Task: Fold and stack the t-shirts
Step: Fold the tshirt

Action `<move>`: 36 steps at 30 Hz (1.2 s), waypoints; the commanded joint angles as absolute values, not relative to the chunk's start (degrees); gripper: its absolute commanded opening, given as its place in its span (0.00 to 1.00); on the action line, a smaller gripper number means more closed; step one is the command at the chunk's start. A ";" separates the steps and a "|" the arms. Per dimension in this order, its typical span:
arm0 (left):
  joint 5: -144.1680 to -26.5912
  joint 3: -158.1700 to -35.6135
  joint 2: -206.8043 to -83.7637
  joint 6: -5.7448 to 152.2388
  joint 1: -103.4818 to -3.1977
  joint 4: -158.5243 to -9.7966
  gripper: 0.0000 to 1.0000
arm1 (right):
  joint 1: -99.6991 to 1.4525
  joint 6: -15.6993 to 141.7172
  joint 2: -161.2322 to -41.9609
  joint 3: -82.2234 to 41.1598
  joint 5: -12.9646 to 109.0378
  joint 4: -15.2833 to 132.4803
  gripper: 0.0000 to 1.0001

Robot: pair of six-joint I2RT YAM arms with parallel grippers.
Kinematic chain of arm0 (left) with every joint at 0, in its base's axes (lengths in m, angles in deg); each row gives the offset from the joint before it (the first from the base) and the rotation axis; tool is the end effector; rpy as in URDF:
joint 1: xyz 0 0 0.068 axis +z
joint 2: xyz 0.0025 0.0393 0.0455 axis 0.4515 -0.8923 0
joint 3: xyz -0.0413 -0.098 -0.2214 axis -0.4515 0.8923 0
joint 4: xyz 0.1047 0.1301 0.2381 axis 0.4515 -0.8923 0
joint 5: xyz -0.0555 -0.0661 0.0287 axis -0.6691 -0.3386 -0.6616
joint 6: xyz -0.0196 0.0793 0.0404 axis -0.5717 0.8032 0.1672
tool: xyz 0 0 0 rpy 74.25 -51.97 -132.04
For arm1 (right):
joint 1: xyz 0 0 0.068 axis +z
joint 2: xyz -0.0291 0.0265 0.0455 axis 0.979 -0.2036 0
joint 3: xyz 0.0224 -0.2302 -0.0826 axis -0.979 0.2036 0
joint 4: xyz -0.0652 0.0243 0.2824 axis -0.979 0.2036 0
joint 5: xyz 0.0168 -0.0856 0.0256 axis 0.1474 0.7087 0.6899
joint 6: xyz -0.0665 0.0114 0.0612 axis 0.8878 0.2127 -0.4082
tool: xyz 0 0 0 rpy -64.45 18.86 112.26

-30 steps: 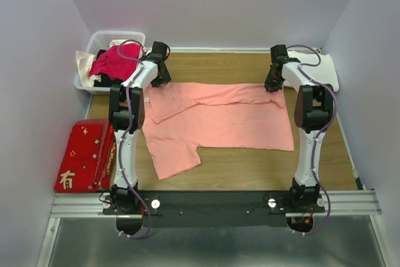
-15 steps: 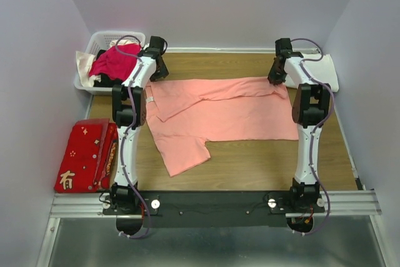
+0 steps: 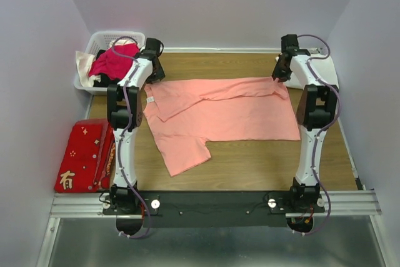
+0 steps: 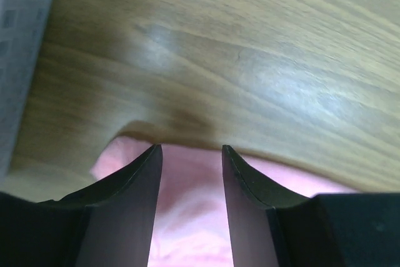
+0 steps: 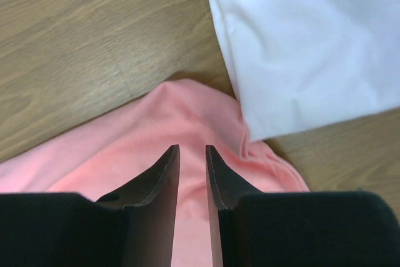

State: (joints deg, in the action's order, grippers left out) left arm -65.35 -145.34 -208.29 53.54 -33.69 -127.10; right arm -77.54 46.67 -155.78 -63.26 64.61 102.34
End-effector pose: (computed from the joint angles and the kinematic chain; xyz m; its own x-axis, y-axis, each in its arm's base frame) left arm 0.5558 -0.0499 0.1114 -0.7304 -0.4243 -0.5353 -0.4306 0.8944 -0.1214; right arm 0.5437 -0.0059 0.1210 -0.7814 0.3788 -0.4960 0.4021 0.9133 0.0641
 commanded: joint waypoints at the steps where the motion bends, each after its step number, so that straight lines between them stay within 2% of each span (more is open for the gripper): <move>1: -65.52 -140.93 -197.07 56.78 -35.18 -122.74 0.52 | -77.99 47.41 -148.40 -61.09 60.87 101.77 0.32; 8: -66.57 -132.13 -191.70 59.16 -39.66 -122.39 0.52 | -77.99 46.45 -143.92 -54.77 58.14 100.37 0.32; 17: -74.57 -122.11 -190.02 60.22 -44.50 -116.15 0.52 | -77.02 45.92 -139.26 -45.19 57.08 97.73 0.32; 36: -76.77 -124.74 -196.26 60.22 -47.58 -115.36 0.52 | -76.76 46.09 -137.15 -40.88 58.31 96.68 0.32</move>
